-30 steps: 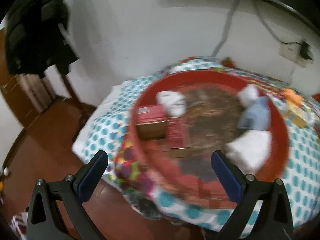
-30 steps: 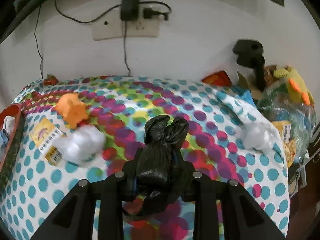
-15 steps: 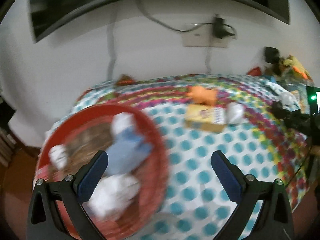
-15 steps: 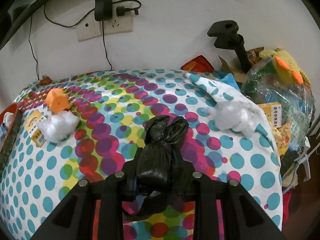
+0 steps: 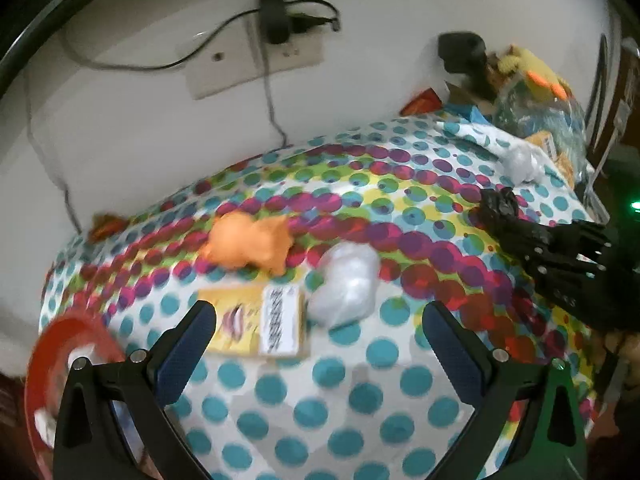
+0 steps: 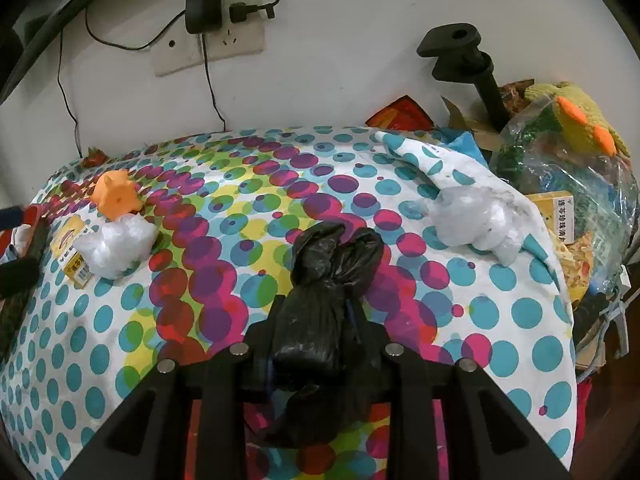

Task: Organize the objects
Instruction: 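Hold the black bag in the right tool while the left tool grasps the white plastic bag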

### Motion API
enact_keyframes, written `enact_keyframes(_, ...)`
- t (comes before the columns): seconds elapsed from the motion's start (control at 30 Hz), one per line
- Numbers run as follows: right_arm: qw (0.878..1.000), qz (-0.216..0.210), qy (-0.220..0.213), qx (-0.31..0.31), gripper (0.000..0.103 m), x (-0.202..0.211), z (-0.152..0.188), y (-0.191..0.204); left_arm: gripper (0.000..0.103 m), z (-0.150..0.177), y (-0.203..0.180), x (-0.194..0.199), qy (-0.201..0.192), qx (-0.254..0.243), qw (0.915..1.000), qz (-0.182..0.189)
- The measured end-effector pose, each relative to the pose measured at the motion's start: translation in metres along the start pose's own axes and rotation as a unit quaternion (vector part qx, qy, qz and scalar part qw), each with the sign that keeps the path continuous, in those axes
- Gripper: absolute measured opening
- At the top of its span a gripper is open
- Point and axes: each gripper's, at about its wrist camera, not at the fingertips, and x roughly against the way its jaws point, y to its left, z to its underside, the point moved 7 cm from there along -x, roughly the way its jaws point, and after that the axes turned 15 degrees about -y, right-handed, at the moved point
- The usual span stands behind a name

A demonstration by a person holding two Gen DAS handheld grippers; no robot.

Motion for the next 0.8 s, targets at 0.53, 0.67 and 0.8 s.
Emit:
enact_keyframes(0.53, 1.000, -0.015, 0.016, -0.017, 0.030, -0.006, 0.005, -0.003, 0.072, 0.012, -0.014, -0.071, 0.072, -0.008, 0.9970, 0.025)
enact_keyframes(0.67, 1.000, -0.015, 0.016, -0.016, 0.030, -0.006, 0.005, -0.003, 0.049, 0.016, -0.017, -0.073, 0.068, -0.001, 0.9973, 0.027)
enact_keyframes(0.8, 1.000, -0.015, 0.017, -0.016, 0.030, -0.006, 0.004, -0.003, 0.034, 0.014, -0.020, -0.073, 0.065, 0.005, 0.9977, 0.020)
